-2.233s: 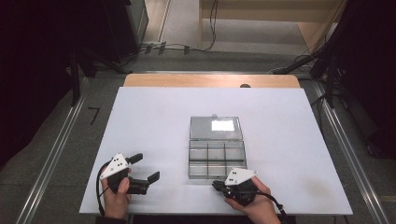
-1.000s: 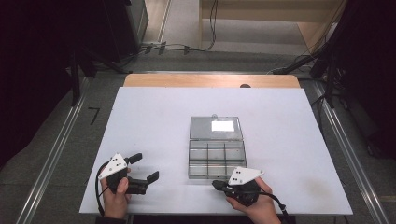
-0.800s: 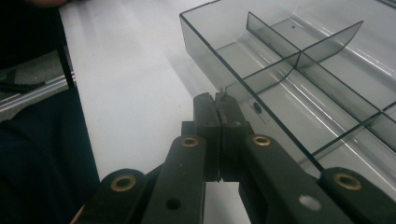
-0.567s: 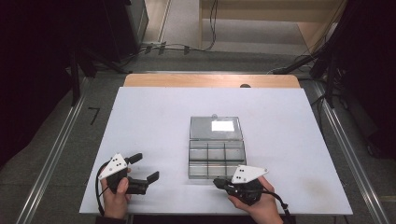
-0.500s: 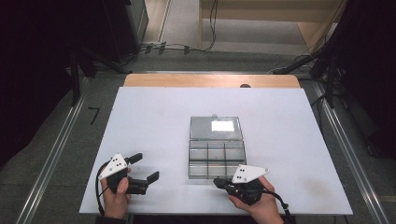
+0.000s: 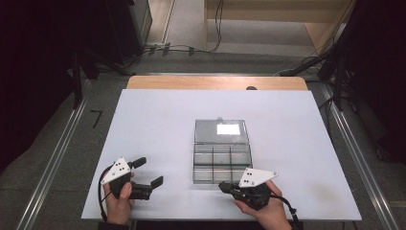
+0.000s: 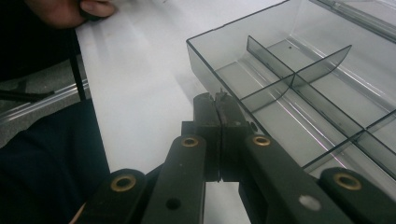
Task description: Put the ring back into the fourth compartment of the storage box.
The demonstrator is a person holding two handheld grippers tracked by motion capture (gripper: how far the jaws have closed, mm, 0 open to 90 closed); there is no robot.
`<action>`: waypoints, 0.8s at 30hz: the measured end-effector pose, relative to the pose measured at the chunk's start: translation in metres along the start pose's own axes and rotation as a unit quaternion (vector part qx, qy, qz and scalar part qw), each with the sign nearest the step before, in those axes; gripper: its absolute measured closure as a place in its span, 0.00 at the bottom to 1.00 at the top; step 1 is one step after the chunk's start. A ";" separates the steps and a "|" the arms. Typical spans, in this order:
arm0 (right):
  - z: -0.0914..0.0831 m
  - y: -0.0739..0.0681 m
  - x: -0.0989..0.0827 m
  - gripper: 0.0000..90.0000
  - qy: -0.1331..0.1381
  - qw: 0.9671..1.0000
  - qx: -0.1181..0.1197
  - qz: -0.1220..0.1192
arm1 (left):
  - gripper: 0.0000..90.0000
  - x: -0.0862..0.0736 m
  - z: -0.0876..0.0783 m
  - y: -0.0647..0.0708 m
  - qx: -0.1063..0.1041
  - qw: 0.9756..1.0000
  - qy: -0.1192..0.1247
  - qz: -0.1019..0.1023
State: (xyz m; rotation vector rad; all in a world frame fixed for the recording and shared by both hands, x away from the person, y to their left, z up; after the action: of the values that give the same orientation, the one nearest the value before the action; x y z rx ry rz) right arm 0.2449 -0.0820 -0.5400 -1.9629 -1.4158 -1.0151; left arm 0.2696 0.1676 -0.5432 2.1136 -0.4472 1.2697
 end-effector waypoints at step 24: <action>-0.009 0.006 0.009 0.97 0.012 1.000 -0.005 0.002 | 0.00 0.000 0.000 0.000 0.001 1.000 -0.001 0.000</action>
State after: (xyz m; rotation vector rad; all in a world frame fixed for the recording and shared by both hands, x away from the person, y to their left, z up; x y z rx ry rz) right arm 0.2498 -0.0856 -0.5276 -1.9526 -1.3972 -1.0424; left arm 0.2695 0.1671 -0.5435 2.1159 -0.4474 1.2695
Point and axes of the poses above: each handheld gripper's, and its own axes: z roughly forward along the jaws, x roughly out of its top, y roughly to its right, the point moved 10 cm from there along z, roughly forward along the jaws, and after that the axes turned 8 degrees about -z, right-handed, at the moved point
